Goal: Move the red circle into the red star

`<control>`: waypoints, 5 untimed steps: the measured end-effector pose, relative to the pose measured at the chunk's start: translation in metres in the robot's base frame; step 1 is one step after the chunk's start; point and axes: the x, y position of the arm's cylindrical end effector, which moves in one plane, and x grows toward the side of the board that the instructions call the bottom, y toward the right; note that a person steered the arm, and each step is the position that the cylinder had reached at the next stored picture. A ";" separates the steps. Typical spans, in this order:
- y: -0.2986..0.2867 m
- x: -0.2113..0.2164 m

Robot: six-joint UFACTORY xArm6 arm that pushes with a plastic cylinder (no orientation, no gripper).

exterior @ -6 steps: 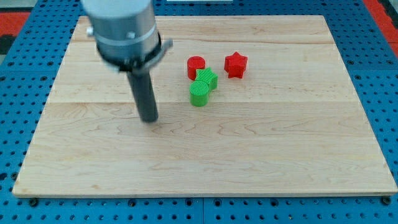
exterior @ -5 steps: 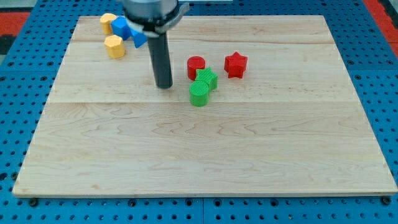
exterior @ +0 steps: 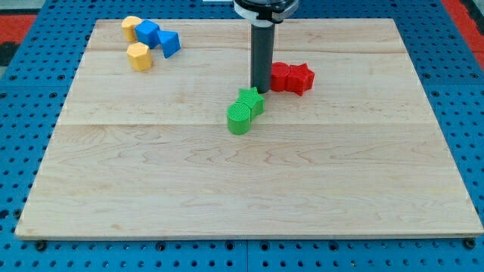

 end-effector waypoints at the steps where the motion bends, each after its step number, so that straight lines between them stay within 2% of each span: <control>1: 0.000 0.000; 2: -0.041 -0.015; 3: -0.039 -0.051; 4: 0.010 -0.047; 5: 0.040 -0.011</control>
